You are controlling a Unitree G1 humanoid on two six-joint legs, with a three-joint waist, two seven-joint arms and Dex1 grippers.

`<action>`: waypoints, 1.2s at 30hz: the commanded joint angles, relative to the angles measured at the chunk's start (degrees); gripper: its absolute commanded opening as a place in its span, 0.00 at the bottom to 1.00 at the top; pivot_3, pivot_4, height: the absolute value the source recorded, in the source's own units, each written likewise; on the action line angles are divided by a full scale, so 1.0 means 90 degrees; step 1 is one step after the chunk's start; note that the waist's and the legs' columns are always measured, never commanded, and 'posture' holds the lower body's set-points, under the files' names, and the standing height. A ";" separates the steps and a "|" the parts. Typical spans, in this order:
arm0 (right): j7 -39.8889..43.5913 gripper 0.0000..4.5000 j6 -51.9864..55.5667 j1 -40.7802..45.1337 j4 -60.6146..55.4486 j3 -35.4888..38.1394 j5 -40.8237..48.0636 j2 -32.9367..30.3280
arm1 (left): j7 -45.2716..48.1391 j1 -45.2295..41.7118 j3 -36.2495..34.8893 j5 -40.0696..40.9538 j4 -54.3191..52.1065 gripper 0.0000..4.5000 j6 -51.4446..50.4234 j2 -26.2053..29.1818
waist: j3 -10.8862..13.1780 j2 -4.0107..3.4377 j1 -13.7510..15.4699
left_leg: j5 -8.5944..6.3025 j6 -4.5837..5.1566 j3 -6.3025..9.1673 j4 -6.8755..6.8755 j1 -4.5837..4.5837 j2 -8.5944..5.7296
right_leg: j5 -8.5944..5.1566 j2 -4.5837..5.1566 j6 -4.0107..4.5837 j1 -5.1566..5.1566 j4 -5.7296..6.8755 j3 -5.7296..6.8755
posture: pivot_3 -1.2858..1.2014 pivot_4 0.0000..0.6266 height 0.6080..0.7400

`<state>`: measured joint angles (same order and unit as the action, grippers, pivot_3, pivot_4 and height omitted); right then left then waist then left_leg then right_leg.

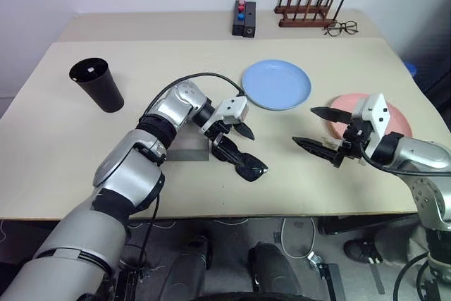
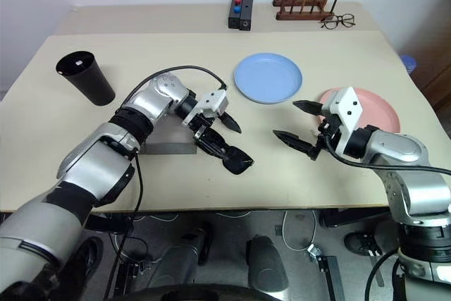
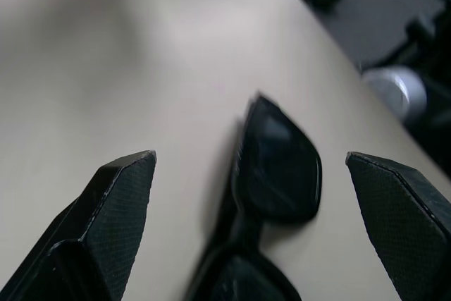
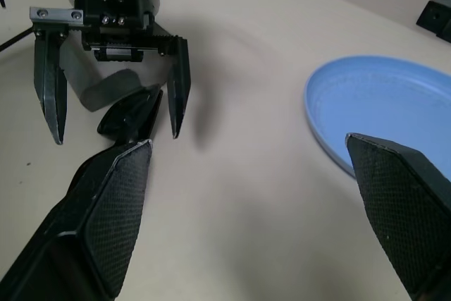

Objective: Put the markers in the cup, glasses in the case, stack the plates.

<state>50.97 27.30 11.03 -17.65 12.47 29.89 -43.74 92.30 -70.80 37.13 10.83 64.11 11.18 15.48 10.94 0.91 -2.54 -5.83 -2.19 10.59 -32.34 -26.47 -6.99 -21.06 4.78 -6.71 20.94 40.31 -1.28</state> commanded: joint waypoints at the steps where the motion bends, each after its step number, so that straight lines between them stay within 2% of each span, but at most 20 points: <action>1: -0.0190 1.00 0.0004 -0.0073 -0.0367 0.0266 0.0130 0.0019 | 0.0022 -0.0247 0.0286 -0.0189 0.0275 0.99 0.0385 -0.0041 | 0.0000 0.0001 0.0003 | 0.0000 0.0000 0.0000 0.0000 -0.0001 0.0000 | 0.0000 0.0000 0.0000 0.0000 0.0000 0.0000 | 0.52 0.24 0.99; 5: -0.0344 1.00 -0.0043 -0.0183 -0.0458 0.0230 0.0129 0.0071 | 0.0022 -0.0292 0.0406 -0.0510 0.0566 0.99 0.0737 -0.0106 | 0.0001 0.0001 0.0004 | 0.0000 0.0001 0.0002 -0.0001 -0.0002 -0.0001 | 0.0000 0.0000 0.0000 0.0001 0.0000 0.0001 | 0.52 0.24 0.99; 8: -0.0438 1.00 -0.0091 -0.0119 -0.0427 0.0131 0.0084 0.0130 | 0.0022 -0.0286 0.0006 -0.0663 0.0803 0.99 0.0755 -0.0384 | 0.0001 0.0002 0.0008 | -0.0001 0.0001 0.0002 -0.0002 -0.0002 -0.0001 | 0.0000 0.0000 -0.0001 -0.0001 0.0000 0.0002 | 0.52 0.24 0.99; 11: -0.0500 1.00 -0.0123 -0.0046 -0.0388 0.0063 0.0033 0.0160 | 0.0022 -0.0214 -0.0186 -0.0860 0.0882 0.84 0.0853 -0.0506 | 0.0002 0.0003 0.0007 | -0.0001 0.0002 0.0003 -0.0004 -0.0003 -0.0002 | -0.0001 0.0000 -0.0002 -0.0002 -0.0001 0.0004 | 0.52 0.24 0.99; 18: -0.0501 1.00 -0.0210 0.0048 -0.0263 -0.0028 -0.0064 0.0169 | 0.0022 -0.0191 -0.0345 -0.1065 0.0869 0.06 0.0800 -0.0458 | 0.0000 0.0001 0.0002 | -0.0001 0.0002 0.0007 -0.0004 0.0003 -0.0001 | -0.0001 -0.0003 -0.0002 -0.0010 -0.0001 0.0007 | 0.52 0.24 0.99; 19: -0.0499 1.00 -0.0219 0.0084 -0.0234 -0.0041 -0.0078 0.0174 | 0.0022 -0.0194 -0.0354 -0.1062 0.0857 0.01 0.0785 -0.0450 | -0.0001 0.0000 0.0003 | -0.0001 0.0002 0.0007 -0.0005 0.0012 -0.0002 | -0.0001 -0.0003 -0.0002 -0.0021 -0.0001 0.0008 | 0.52 0.24 0.99; 22: -0.0489 1.00 -0.0255 0.0177 -0.0131 -0.0098 -0.0118 0.0194 | 0.0022 -0.0240 -0.0339 -0.1024 0.0801 0.01 0.0767 -0.0409 | -0.0003 -0.0002 0.0010 | -0.0002 0.0002 0.0019 -0.0028 0.0022 -0.0001 | 0.0000 -0.0006 -0.0004 -0.0044 -0.0001 0.0020 | 0.52 0.24 0.99; 31: -0.0460 1.00 -0.0374 0.0329 0.0029 -0.0273 -0.0225 0.0259 | 0.0022 -0.0739 -0.0163 -0.0074 0.0361 0.01 -0.0830 -0.0180 | -0.0002 -0.0002 0.0001 | -0.0012 0.0014 0.0032 -0.0061 0.0003 -0.0003 | 0.0000 -0.0008 -0.0009 -0.0045 -0.0002 0.0032 | 0.52 0.24 0.99; 36: -0.0454 1.00 -0.0457 0.0417 0.0143 -0.0384 -0.0313 0.0314 | 0.0022 -0.1176 -0.0646 0.0651 0.0295 0.01 -0.1722 -0.0157 | 0.0003 0.0002 0.0007 | -0.0015 0.0019 0.0031 -0.0062 -0.0007 -0.0006 | -0.0001 -0.0006 -0.0012 -0.0038 -0.0002 0.0031 | 0.52 0.24 0.99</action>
<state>46.76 24.51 14.06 -15.92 8.88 27.23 -41.38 92.32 -78.19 33.78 13.77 68.51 -2.53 13.64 10.96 0.92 -2.48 -5.96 -2.02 10.88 -32.90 -26.54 -7.05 -21.07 4.73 -6.82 20.61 40.30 -0.99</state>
